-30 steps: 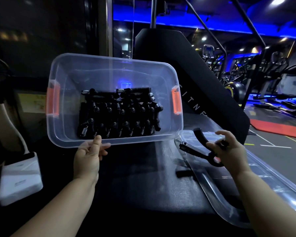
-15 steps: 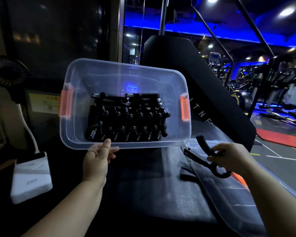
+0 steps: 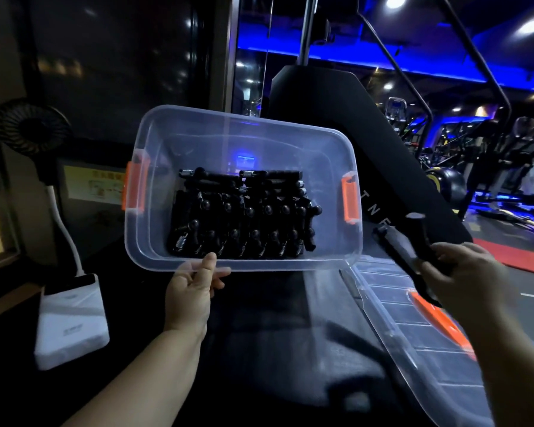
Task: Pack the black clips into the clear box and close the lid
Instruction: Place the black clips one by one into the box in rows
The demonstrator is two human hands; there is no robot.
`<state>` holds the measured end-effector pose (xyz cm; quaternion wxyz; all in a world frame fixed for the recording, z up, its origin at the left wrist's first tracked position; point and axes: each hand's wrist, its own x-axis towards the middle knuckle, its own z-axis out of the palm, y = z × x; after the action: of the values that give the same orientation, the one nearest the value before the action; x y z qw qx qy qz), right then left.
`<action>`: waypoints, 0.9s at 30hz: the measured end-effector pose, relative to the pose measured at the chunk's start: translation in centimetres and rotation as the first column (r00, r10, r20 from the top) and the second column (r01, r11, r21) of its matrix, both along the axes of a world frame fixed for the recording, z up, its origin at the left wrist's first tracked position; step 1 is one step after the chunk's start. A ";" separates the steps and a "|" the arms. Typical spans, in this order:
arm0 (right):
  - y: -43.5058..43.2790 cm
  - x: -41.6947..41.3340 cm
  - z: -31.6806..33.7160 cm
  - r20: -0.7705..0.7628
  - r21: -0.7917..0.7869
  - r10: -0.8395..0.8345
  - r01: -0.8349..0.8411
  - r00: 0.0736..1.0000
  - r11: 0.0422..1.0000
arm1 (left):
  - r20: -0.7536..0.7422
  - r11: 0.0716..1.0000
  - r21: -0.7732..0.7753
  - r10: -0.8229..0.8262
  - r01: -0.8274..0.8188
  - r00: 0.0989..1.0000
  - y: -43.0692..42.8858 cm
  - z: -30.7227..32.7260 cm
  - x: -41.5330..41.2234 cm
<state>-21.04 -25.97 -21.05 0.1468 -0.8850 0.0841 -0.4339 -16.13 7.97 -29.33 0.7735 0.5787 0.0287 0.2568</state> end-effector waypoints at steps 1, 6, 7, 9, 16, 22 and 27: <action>0.4 -0.3 0.4 0.050 0.020 0.018 -0.019 0.999 1.000 | 0.001 1.000 -0.005 -0.003 0.003 1.000 0.0 0.0 0.0; 4.6 0.2 2.4 0.166 -0.071 0.248 -0.239 0.954 0.968 | 0.000 1.000 -0.019 -0.025 0.025 1.000 0.1 0.1 0.0; 5.7 0.7 2.5 0.155 -0.094 0.289 -0.277 0.945 0.956 | -0.003 0.999 -0.020 -0.029 0.029 1.000 0.1 0.1 0.0; 7.6 1.7 2.5 0.125 -0.132 0.341 -0.325 0.932 0.936 | -0.018 0.999 -0.022 -0.034 0.033 0.999 0.1 0.1 0.0; 13.1 5.2 1.8 0.005 -0.251 0.431 -0.416 0.902 0.874 | -0.032 0.997 -0.061 -0.056 0.054 0.998 0.3 0.2 -0.3; 17.3 8.8 3.2 -0.032 -0.352 0.499 -0.477 0.866 0.805 | -0.029 0.984 -0.125 -0.129 0.125 0.991 0.4 0.4 0.0; 20.8 12.6 5.6 -0.022 -0.422 0.541 -0.498 0.841 0.757 | -0.009 0.979 -0.171 -0.116 0.113 0.993 0.3 0.5 0.2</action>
<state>-8.49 -5.20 -15.49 0.0760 -0.8605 -0.2657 -0.4280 -15.89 8.27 -28.86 0.8334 0.5135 0.0242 0.2029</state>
